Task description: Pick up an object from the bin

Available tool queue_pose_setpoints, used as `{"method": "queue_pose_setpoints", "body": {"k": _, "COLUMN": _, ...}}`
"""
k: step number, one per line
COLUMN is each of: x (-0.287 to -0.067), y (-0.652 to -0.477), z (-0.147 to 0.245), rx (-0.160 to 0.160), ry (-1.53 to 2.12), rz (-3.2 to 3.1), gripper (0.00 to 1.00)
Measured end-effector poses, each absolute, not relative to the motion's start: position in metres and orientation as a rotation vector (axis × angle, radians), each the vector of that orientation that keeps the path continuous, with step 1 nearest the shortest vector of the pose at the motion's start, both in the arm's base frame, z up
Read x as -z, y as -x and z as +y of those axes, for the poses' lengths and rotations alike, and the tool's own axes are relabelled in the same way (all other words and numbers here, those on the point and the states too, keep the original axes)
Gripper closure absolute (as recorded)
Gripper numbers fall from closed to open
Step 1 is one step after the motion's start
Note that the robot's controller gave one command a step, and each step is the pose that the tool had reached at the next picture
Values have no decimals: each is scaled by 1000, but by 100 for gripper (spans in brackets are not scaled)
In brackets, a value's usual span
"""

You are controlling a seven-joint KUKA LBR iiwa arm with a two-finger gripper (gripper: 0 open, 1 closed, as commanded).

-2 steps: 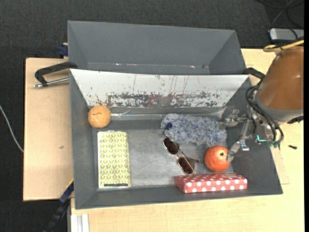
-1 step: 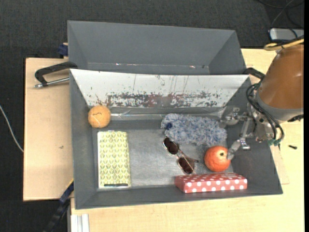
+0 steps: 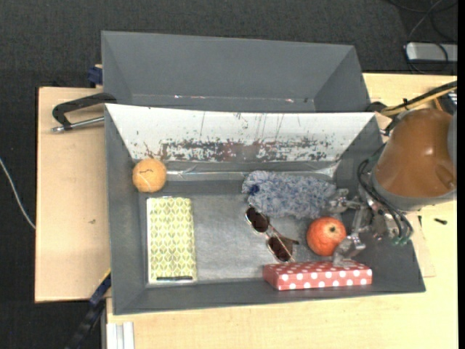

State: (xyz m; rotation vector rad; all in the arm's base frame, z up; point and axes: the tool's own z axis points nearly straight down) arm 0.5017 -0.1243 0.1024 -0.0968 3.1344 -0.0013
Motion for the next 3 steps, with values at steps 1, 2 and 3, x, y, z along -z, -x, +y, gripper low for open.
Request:
{"method": "queue_pose_setpoints", "body": {"k": 1, "x": -104, "y": -498, "z": -125, "rx": 1, "ry": 85, "rz": 3132, "gripper": 0}}
{"method": "queue_pose_setpoints", "body": {"k": 2, "x": -106, "y": -521, "z": -135, "rx": 2, "ry": 79, "rz": 3134, "gripper": 0}}
{"method": "queue_pose_setpoints", "body": {"k": 3, "x": -85, "y": -529, "z": -135, "rx": 1, "ry": 180, "rz": 3133, "gripper": 0}}
